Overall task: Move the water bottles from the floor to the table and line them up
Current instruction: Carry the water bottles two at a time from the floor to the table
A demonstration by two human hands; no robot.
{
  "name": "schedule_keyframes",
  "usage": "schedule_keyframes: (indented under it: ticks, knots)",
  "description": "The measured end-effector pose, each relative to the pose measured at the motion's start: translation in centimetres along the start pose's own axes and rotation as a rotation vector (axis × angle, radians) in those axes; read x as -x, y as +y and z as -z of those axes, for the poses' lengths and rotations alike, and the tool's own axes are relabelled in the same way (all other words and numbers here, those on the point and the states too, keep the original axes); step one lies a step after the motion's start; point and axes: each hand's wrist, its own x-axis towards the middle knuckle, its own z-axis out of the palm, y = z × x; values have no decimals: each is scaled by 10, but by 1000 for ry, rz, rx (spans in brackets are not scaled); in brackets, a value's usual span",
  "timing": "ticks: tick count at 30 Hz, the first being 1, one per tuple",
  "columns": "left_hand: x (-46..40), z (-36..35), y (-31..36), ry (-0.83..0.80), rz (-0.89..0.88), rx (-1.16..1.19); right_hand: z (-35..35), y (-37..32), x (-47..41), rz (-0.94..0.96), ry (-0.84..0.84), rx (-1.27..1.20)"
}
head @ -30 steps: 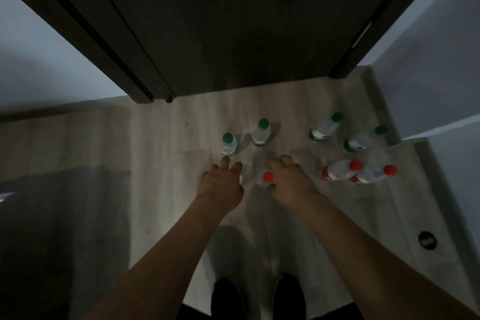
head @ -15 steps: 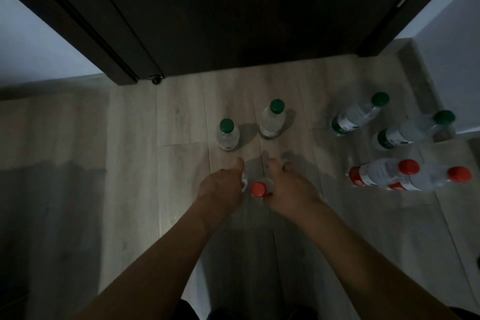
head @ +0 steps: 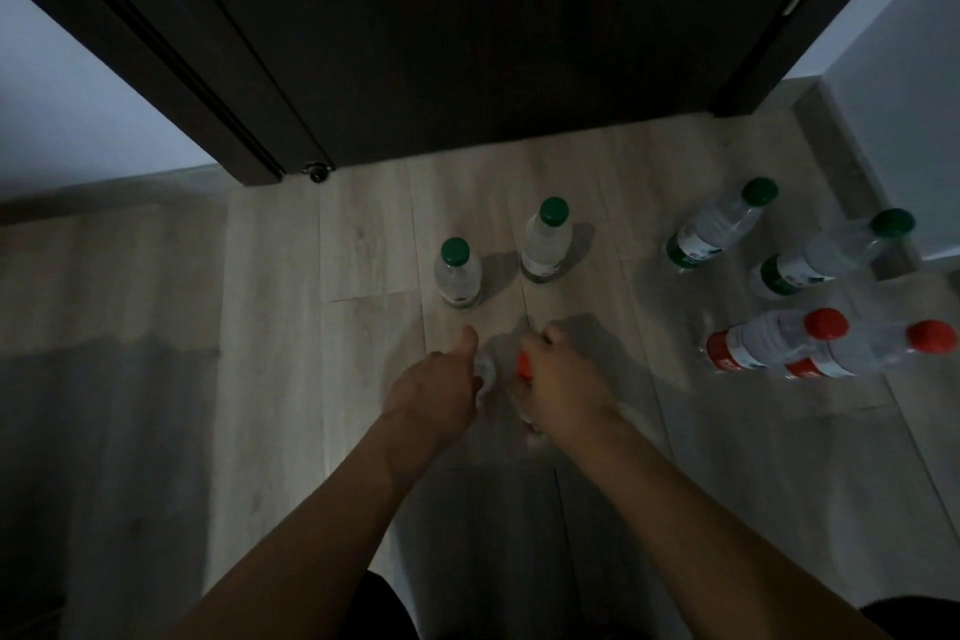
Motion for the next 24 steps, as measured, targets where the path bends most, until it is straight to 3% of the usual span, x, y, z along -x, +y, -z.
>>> schedule_keyframes:
  ticks: [4, 9, 15, 24]
  knots:
    - [-1, 3, 7, 48, 5, -45, 13, 21, 4, -184, -14, -30]
    - [47, 53, 41, 124, -1, -97, 77, 13, 53, -205, 9, -5]
    - [164, 210, 129, 234, -34, -89, 253, -48, 149, -170, 125, 74]
    - [350, 470, 282, 304, -130, -90, 549, -169, 334, -177, 367, -96]
